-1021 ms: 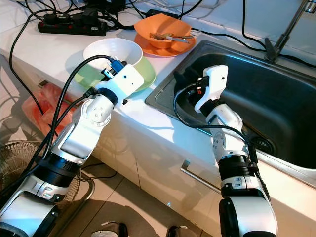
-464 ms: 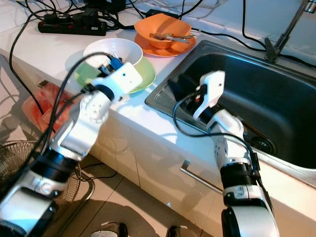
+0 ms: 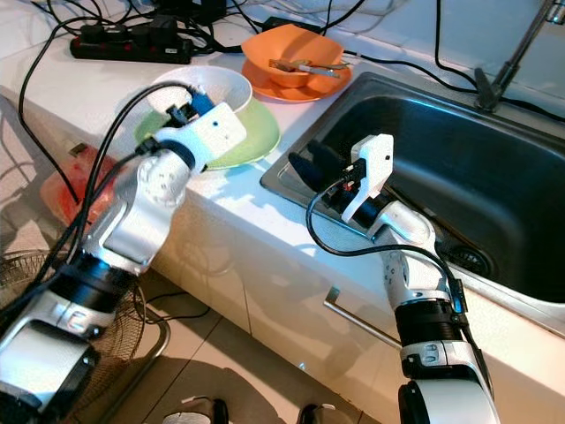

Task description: Kitchen organization

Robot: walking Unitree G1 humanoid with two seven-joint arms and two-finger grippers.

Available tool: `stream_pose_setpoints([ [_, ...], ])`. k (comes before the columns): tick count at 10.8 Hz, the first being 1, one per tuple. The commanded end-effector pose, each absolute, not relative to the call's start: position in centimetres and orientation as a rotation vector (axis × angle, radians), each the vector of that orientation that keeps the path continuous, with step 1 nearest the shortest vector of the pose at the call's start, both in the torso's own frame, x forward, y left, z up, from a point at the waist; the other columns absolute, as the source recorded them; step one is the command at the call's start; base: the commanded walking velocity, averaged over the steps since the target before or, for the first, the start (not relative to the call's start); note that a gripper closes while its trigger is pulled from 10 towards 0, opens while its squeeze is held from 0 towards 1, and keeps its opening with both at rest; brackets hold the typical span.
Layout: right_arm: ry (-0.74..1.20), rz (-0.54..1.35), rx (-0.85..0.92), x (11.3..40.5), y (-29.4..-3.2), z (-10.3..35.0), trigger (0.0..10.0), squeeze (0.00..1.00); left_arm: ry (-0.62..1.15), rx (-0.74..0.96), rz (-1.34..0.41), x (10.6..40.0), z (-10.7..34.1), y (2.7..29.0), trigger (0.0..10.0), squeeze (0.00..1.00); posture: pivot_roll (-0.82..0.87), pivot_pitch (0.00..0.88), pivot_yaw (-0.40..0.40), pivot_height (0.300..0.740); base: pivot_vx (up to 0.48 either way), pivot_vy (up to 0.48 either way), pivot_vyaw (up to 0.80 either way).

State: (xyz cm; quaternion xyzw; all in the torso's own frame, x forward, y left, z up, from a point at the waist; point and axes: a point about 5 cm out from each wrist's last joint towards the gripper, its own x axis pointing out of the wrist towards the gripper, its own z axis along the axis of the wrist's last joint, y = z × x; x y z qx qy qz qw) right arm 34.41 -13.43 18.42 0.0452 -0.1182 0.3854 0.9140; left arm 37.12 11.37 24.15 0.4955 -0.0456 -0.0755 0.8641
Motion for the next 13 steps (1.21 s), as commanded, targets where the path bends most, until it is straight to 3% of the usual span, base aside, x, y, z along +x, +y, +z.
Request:
stream_pose_setpoints([
  [1,-0.246,0.802,0.086,34.2,-13.7,18.6,10.0,0.00,-0.092,1.067,-0.165,37.3,24.6,11.2,10.0,0.00,0.08,0.103,-0.050,0.740,0.000,0.000,0.00],
  [4,-0.243,0.809,0.090,34.1,-13.6,18.6,10.0,0.00,-0.093,1.157,-0.161,37.8,26.2,11.2,10.0,0.00,0.08,0.103,-0.050,0.740,0.000,0.000,0.00],
  [8,-0.240,0.801,0.088,34.1,-13.6,18.4,10.0,0.00,0.027,1.141,-0.226,38.1,24.4,11.4,10.0,0.00,0.09,0.102,-0.045,0.740,0.000,0.000,0.00],
  [13,-0.242,0.783,0.084,34.3,-13.6,18.4,10.0,0.00,-0.086,1.090,-0.247,37.6,26.3,10.0,10.0,0.00,0.09,0.103,-0.046,0.740,0.000,0.000,0.00],
])
